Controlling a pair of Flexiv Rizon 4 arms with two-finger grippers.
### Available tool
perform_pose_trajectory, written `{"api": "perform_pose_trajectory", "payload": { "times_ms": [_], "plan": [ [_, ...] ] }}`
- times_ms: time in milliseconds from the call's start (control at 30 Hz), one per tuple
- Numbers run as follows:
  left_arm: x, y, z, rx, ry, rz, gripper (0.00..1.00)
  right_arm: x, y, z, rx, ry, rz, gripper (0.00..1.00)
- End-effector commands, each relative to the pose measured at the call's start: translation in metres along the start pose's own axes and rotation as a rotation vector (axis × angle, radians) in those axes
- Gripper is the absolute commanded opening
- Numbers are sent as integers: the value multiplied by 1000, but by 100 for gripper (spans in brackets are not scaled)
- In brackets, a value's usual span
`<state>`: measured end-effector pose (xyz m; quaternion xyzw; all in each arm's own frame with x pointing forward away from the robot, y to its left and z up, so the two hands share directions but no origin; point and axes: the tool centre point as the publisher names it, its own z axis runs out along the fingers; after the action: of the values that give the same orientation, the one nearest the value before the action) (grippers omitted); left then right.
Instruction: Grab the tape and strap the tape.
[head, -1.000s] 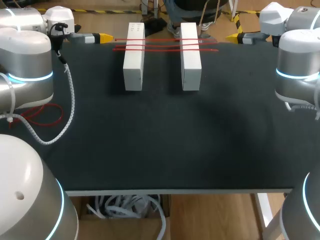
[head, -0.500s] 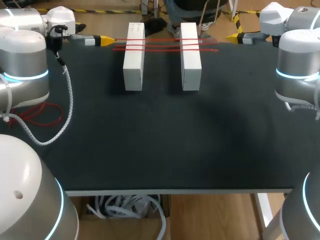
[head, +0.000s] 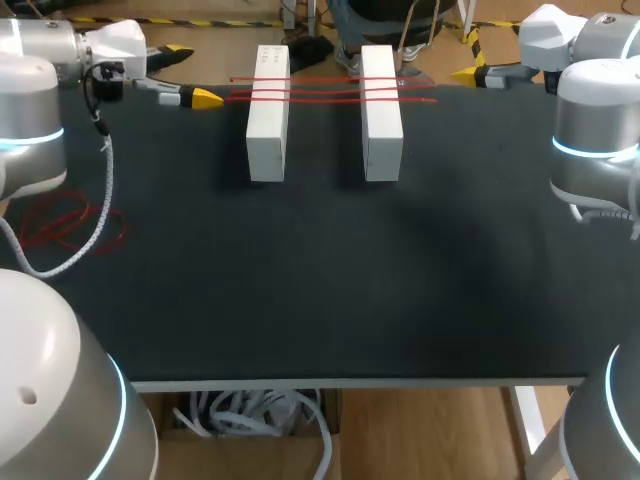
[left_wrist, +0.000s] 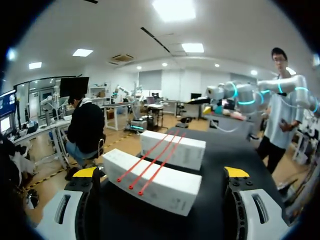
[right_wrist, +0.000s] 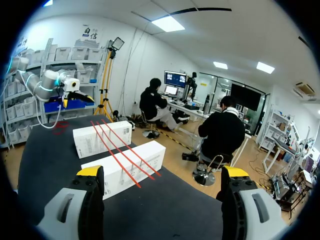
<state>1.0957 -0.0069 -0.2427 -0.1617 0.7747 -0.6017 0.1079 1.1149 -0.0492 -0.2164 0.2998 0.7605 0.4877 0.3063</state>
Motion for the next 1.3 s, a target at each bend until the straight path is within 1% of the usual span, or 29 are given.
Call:
{"api": "perform_pose_trajectory", "payload": {
  "times_ms": [33,233,267,300,333,367,433,467,500,533,700,767,867,1300],
  "plan": [
    [-8,9,9,13,101,0,100,0,0,0,0,1,0,100],
    [-7,17,12,15,145,3,100,0,0,0,0,1,0,100],
    [-6,18,12,18,152,5,98,0,0,0,0,1,0,100],
    [-5,19,12,18,153,6,74,0,0,0,0,1,0,100],
    [-5,20,12,14,154,6,58,0,0,0,0,1,0,100],
    [-5,21,13,13,155,4,49,0,0,0,0,1,0,100],
    [-4,23,14,12,159,5,46,0,0,0,0,1,0,100],
    [-4,24,14,14,162,6,40,0,0,0,0,1,0,100],
    [-4,25,15,16,163,6,38,0,0,0,0,1,0,100],
    [-4,26,16,16,165,7,37,0,0,0,0,1,0,100],
    [-4,32,21,20,179,10,37,0,0,0,0,1,0,100],
    [-4,34,22,21,184,10,41,0,0,0,0,1,0,100],
    [-6,36,24,22,189,12,37,0,0,0,0,1,0,100],
    [-17,47,30,30,207,18,36,0,0,0,0,1,0,100]
  ]
}}
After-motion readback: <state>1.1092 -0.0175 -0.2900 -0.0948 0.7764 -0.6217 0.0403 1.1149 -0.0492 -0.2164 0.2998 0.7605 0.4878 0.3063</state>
